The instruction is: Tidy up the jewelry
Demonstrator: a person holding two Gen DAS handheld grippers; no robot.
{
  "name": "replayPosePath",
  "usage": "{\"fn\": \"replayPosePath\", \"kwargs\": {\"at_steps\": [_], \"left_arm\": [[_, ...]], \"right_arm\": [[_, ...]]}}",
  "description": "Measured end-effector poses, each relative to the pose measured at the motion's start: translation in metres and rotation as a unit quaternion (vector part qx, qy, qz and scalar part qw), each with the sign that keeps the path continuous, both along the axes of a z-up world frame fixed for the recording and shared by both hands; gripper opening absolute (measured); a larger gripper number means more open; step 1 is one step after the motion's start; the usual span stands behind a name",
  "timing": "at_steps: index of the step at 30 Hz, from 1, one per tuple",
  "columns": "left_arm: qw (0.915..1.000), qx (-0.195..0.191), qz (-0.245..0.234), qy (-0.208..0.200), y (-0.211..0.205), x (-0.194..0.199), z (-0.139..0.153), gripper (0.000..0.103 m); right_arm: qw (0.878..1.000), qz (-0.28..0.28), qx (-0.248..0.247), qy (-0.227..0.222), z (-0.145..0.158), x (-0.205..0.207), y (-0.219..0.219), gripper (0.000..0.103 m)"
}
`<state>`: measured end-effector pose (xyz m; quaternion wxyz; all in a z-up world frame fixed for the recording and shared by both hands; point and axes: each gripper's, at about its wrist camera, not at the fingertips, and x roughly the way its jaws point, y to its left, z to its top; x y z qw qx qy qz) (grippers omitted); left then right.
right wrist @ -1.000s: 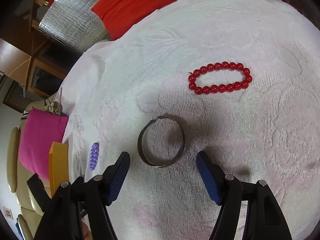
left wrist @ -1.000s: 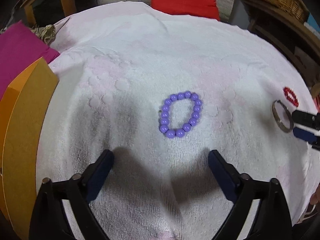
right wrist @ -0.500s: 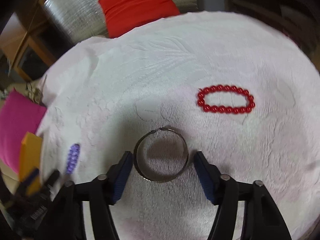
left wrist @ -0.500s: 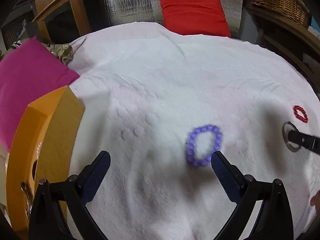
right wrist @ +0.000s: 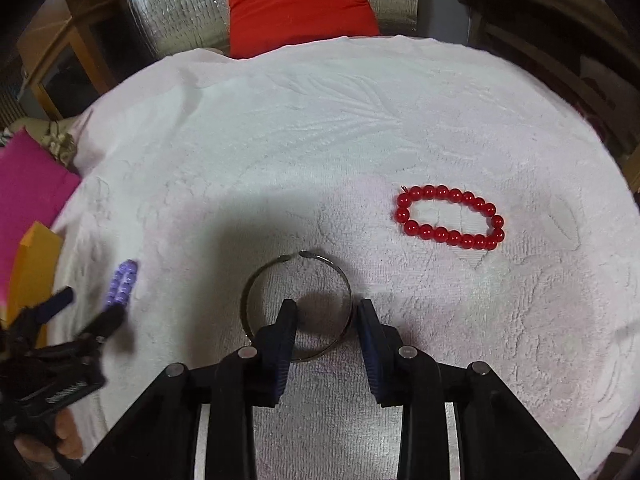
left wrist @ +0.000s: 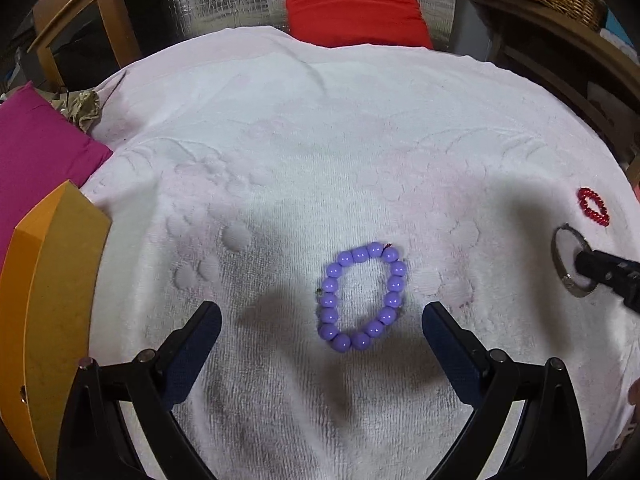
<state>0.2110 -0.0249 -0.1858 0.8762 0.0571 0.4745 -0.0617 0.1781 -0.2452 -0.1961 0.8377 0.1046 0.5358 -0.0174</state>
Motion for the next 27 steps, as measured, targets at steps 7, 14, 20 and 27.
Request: {"fn": "replayPosePath", "kwargs": {"at_steps": [7,14,20,27], "left_arm": [[0.9988,-0.03,-0.039,-0.001,-0.012,-0.004,0.001,0.042],[0.9957,-0.066,-0.064,-0.007,-0.008,-0.014,0.008,0.014],[0.9942,-0.086,-0.061,-0.016,0.015,-0.021,0.02,0.012],[0.9938,-0.092,-0.058,-0.024,0.027,-0.028,0.026,0.012]], "right_arm": [[0.994,-0.028,0.107,-0.006,0.006,0.001,-0.031,0.04],[0.998,-0.003,0.066,-0.014,0.009,0.003,0.004,0.067],[0.999,0.028,-0.042,-0.007,-0.006,0.006,0.033,0.067],[0.991,0.06,-0.116,-0.025,-0.01,0.001,0.054,0.064]]}}
